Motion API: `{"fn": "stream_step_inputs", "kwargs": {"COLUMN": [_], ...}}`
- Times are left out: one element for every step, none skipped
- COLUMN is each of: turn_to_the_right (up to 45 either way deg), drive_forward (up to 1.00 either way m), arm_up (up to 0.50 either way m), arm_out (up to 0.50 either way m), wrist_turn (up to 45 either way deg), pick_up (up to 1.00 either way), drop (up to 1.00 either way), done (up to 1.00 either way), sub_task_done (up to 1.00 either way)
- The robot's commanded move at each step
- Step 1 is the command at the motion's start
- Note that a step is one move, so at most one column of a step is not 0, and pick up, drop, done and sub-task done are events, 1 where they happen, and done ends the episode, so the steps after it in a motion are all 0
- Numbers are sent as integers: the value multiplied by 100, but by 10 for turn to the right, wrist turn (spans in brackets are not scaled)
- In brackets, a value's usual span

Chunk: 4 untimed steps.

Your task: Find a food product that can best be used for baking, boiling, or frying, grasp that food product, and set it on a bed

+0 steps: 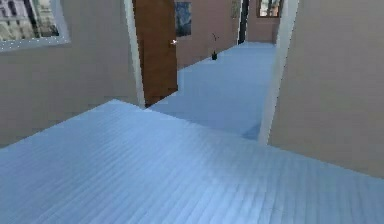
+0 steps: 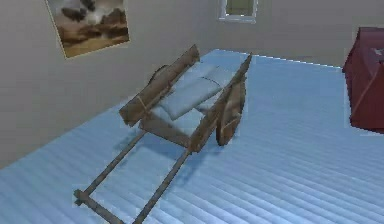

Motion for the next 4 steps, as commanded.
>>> {"fn": "stream_step_inputs", "kwargs": {"turn_to_the_right": [0,30,0,0], "drive_forward": [100,0,100,25], "arm_up": [0,0,0,0], "arm_out": [0,0,0,0], "wrist_turn": [0,0,0,0], "pick_up": [0,0,0,0], "drop": [0,0,0,0], "done": [0,0,0,0], "sub_task_done": [0,0,0,0]}}
